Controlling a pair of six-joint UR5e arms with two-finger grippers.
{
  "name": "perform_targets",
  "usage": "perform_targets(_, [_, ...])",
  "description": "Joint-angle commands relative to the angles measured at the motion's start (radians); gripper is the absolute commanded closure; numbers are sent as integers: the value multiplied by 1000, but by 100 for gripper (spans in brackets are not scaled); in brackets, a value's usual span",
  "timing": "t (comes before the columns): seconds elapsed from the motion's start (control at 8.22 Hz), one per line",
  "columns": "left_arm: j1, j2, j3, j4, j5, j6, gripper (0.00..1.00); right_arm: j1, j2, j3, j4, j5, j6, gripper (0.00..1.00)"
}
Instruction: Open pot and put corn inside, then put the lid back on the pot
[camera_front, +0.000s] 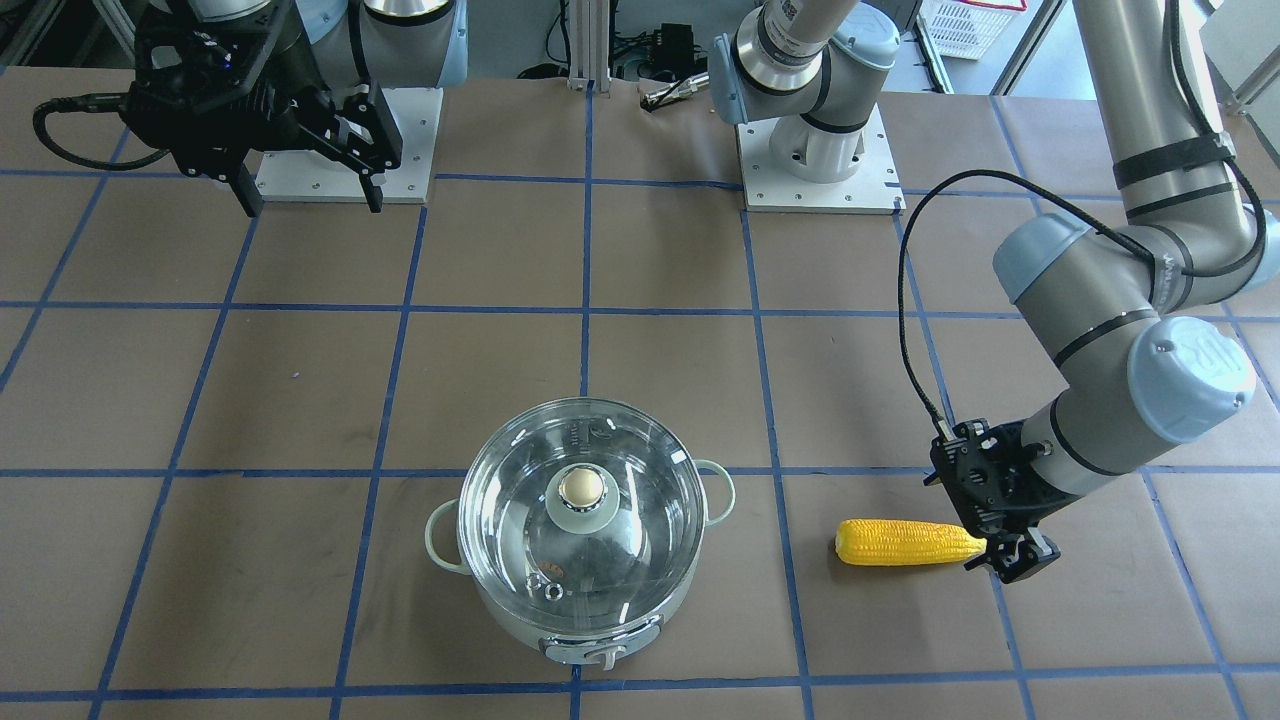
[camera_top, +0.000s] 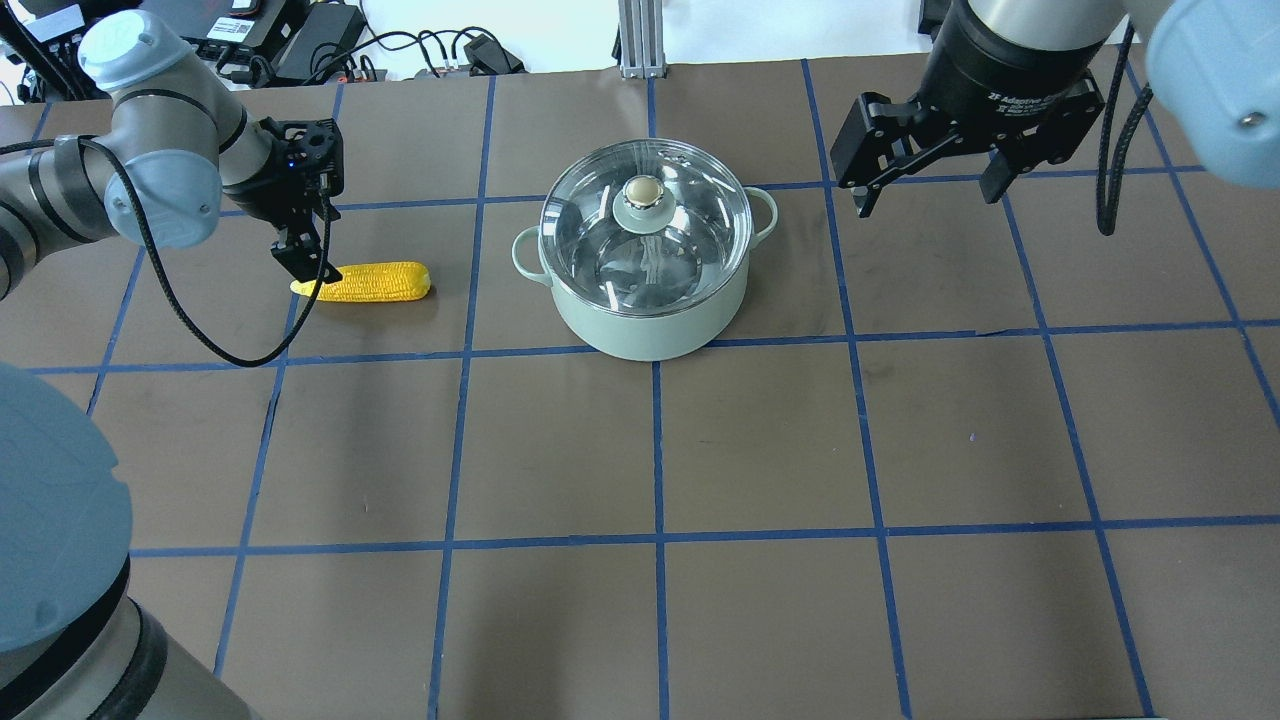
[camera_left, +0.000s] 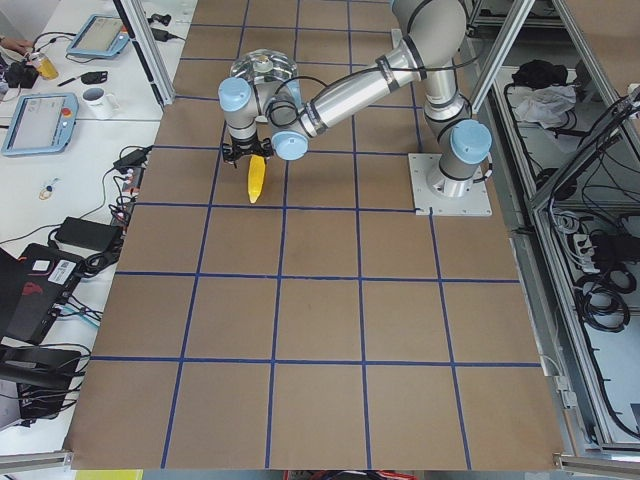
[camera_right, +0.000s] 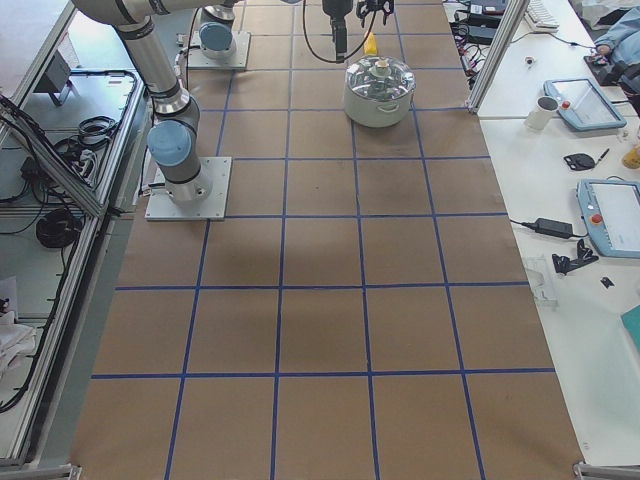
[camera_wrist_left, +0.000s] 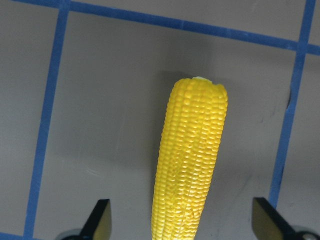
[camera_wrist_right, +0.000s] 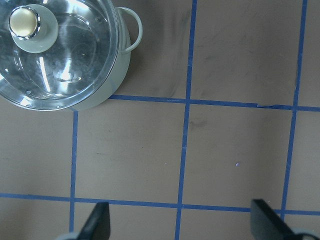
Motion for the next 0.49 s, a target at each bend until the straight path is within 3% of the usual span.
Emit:
perform_targets(0.0, [0,-54,-4,9,-1,46,0,0,0,1,2,-8,-5,0])
perform_targets(0.36, [0,-87,-4,9,-1,46,0,0,0,2,5,-2,-5,0])
